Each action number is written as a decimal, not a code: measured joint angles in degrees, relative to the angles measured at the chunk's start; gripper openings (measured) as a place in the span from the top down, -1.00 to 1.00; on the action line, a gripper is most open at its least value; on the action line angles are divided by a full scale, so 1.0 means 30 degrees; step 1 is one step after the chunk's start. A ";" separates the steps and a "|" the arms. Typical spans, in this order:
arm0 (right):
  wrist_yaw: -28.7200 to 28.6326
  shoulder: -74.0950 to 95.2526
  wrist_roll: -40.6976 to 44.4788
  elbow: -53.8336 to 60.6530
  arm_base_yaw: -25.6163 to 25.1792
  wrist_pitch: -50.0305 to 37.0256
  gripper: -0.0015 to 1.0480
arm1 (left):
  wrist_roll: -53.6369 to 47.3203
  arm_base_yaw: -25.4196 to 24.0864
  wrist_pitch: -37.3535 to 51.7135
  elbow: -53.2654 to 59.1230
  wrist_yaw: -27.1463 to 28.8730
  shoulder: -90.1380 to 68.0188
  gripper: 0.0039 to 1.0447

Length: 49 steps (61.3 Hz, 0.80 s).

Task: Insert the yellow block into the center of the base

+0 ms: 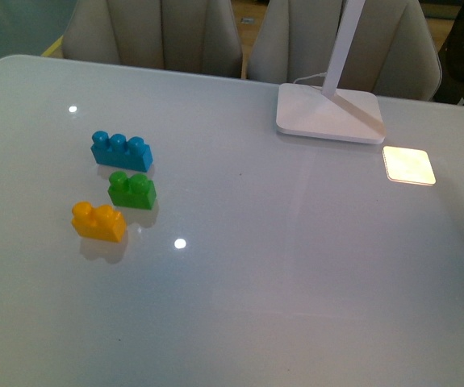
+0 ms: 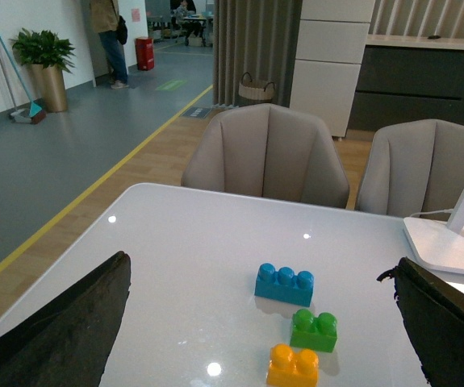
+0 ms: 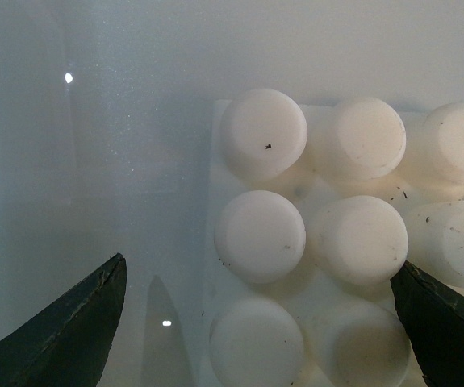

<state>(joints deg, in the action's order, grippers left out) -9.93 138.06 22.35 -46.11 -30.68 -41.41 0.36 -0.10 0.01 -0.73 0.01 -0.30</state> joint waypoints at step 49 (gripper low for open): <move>0.4277 0.0080 -0.5311 -0.0007 0.6900 0.0328 -0.83 | 0.0000 0.0007 0.0000 0.0000 0.0000 0.0000 -0.86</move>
<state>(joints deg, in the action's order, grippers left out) 2.90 138.30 6.42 -46.13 -9.98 -40.42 0.36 -0.08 0.01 -0.73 0.01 -0.30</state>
